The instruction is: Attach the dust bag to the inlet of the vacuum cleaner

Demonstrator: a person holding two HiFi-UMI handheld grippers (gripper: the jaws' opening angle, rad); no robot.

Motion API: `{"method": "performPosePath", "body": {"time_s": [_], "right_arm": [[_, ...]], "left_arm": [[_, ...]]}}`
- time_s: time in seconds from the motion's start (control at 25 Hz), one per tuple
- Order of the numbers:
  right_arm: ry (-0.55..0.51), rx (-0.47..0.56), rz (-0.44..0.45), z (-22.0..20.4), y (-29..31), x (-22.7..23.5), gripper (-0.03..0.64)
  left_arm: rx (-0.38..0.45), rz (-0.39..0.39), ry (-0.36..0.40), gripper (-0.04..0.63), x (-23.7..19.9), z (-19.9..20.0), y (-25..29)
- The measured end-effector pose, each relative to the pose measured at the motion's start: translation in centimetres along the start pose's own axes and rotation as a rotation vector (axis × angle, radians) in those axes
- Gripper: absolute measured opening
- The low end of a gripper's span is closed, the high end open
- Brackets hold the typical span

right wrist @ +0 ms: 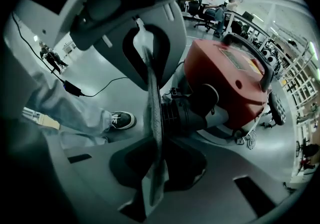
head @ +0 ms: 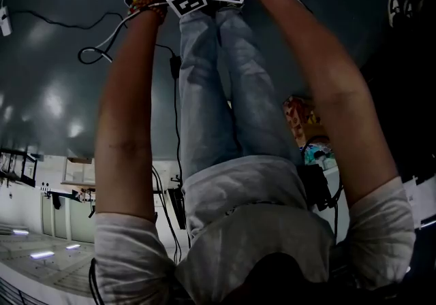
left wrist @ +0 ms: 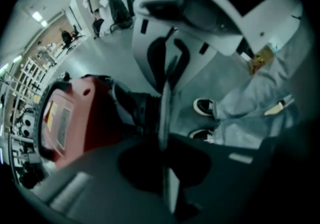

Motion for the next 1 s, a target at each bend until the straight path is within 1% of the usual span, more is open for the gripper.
{"method": "performPosePath", "body": {"time_s": [0.08, 0.12, 0.16, 0.24, 0.32, 0.4, 0.48, 0.52, 0.56, 0.6, 0.68, 0.76, 0.8, 0.92, 1.0], "right_arm": [[0.021, -0.006, 0.008, -0.6, 0.0, 0.0, 0.035], [0.027, -0.009, 0.007, -0.5, -0.2, -0.1, 0.035], [0.024, -0.009, 0.002, -0.2, -0.4, -0.2, 0.035], [0.000, 0.001, -0.012, 0.4, -1.2, -0.1, 0.035], [-0.022, 0.008, -0.016, 0.8, -1.4, 0.0, 0.035], [-0.037, 0.007, -0.006, 1.0, -1.2, 0.2, 0.035], [-0.056, 0.005, 0.005, 0.9, -0.8, 0.4, 0.035], [-0.063, 0.005, 0.006, 0.7, -0.7, 0.4, 0.035], [-0.066, 0.006, 0.004, 0.4, -0.6, 0.3, 0.035], [-0.064, 0.008, 0.001, 0.1, -0.5, 0.2, 0.035], [-0.056, 0.010, -0.004, -0.4, -0.6, 0.1, 0.035], [-0.076, 0.001, -0.013, -0.2, -1.0, 0.1, 0.035], [-0.100, -0.005, -0.019, 0.1, -1.3, 0.1, 0.034], [-0.162, -0.010, -0.025, 0.9, -1.6, 0.0, 0.034], [-0.139, 0.007, -0.018, 0.7, -0.9, 0.2, 0.035]], "left_arm": [[0.022, 0.014, 0.049, 0.020, -0.2, 0.7, -0.5], [0.021, 0.013, 0.056, 0.020, -0.2, 0.7, -0.4], [0.013, 0.006, 0.042, 0.020, -0.2, 0.5, -0.1], [-0.004, -0.012, -0.019, 0.018, -0.1, -0.1, 0.8], [-0.005, -0.029, -0.058, 0.019, 0.1, -0.5, 1.4], [-0.004, -0.046, -0.071, 0.034, 0.2, -0.8, 1.4], [0.013, -0.057, -0.073, 0.035, 0.1, -0.8, 1.1], [0.027, -0.059, -0.081, 0.049, -0.1, -0.6, 0.8], [0.040, -0.062, -0.091, 0.078, -0.4, -0.5, 0.6], [0.049, -0.066, -0.095, 0.087, -0.6, -0.2, 0.4], [0.055, -0.078, -0.069, 0.086, -0.7, 0.2, 0.4], [0.048, -0.092, -0.032, 0.033, -0.6, 0.5, 1.0], [0.041, -0.097, -0.032, 0.029, -0.5, 0.5, 1.4], [0.025, -0.119, -0.084, 0.023, -0.3, 0.0, 1.9], [0.017, -0.124, -0.086, 0.021, -0.4, -0.2, 1.6]]}}
Point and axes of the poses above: the fingertips, and each gripper's own axes: y forward along the fingers, x to its right, z out of its top, the point moved 7 cm from there along -y, backward along the fingers, and after that the axes turned 10 degrees about z, right-handed, at the moved point
